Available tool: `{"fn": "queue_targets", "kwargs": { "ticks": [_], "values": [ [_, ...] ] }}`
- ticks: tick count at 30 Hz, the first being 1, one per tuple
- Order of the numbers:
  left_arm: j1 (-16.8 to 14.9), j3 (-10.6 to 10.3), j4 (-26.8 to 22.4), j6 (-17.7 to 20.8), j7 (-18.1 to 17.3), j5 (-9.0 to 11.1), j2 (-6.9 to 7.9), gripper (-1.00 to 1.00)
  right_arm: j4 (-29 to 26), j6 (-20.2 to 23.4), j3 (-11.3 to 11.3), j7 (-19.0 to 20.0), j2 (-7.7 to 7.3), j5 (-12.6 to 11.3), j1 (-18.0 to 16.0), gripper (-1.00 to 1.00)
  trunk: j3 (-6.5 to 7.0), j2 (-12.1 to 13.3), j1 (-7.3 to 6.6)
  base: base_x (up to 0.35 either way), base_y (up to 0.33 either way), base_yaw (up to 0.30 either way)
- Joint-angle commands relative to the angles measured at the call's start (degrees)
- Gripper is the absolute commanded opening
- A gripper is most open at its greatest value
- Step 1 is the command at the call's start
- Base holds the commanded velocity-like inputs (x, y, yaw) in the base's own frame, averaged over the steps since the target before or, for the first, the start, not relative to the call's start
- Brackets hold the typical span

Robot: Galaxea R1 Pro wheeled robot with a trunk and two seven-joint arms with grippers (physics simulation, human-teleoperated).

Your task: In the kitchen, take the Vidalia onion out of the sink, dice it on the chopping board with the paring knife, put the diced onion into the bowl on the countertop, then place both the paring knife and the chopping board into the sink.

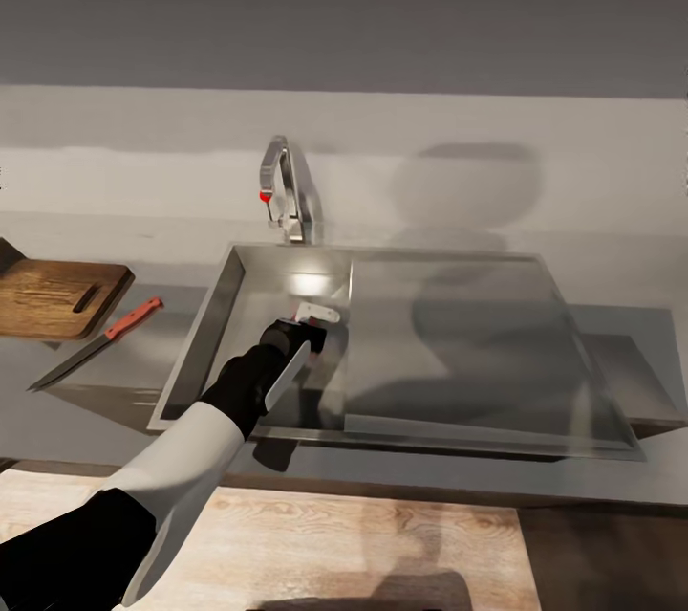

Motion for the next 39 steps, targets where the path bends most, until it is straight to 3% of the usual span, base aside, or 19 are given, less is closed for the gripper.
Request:
{"fn": "queue_targets", "kwargs": {
  "ticks": [1, 9, 15, 19, 21, 27, 39],
  "values": [
    [-0.04, -0.19, -0.24, 0.21, 0.42, 0.52, 0.03, -1.00, -0.10, 0.00, -0.17, -0.33, 0.06, 0.58, 0.02, 1.00, 0.01, -0.09, 0.04, 0.000, 0.000, 0.000],
    [-0.05, -0.13, -3.95, 0.41, 0.71, 0.50, 0.03, -1.00, -0.10, 0.06, -0.17, -0.33, 0.06, 0.58, 0.01, 1.00, 0.73, -0.09, 0.04, 0.000, 0.000, 0.000],
    [-0.03, -0.13, -12.62, 1.53, 0.84, 0.57, 0.15, -1.00, -0.08, 0.08, -0.17, -0.33, 0.06, 0.58, 0.02, 1.00, 1.28, -0.09, 0.04, 0.000, 0.000, 0.000],
    [-0.04, -0.13, -18.65, 9.31, 0.91, 0.58, 0.21, -1.00, -0.02, 0.08, -0.17, -0.33, 0.06, 0.58, 0.02, 1.00, 1.64, -0.09, 0.04, 0.000, 0.000, 0.000],
    [-0.04, -0.13, -20.31, 11.35, 0.93, 0.52, 0.34, -1.00, -0.02, 0.08, -0.17, -0.33, 0.06, 0.58, -0.01, 1.00, 1.82, -0.09, 0.04, 0.000, 0.000, 0.000],
    [-0.02, -0.13, -21.33, 12.72, 0.89, 0.57, 1.76, -1.00, -0.01, 0.08, -0.17, -0.33, 0.06, 0.58, 0.00, 1.00, 2.36, -0.09, 0.04, 0.000, 0.000, 0.000],
    [-0.02, -0.13, -21.64, 12.83, 0.86, 0.73, 2.23, -1.00, -0.01, 0.08, -0.18, -0.33, 0.06, 0.58, 0.02, 1.00, 3.45, -0.09, 0.04, 0.000, 0.084, 0.000]
  ]
}}
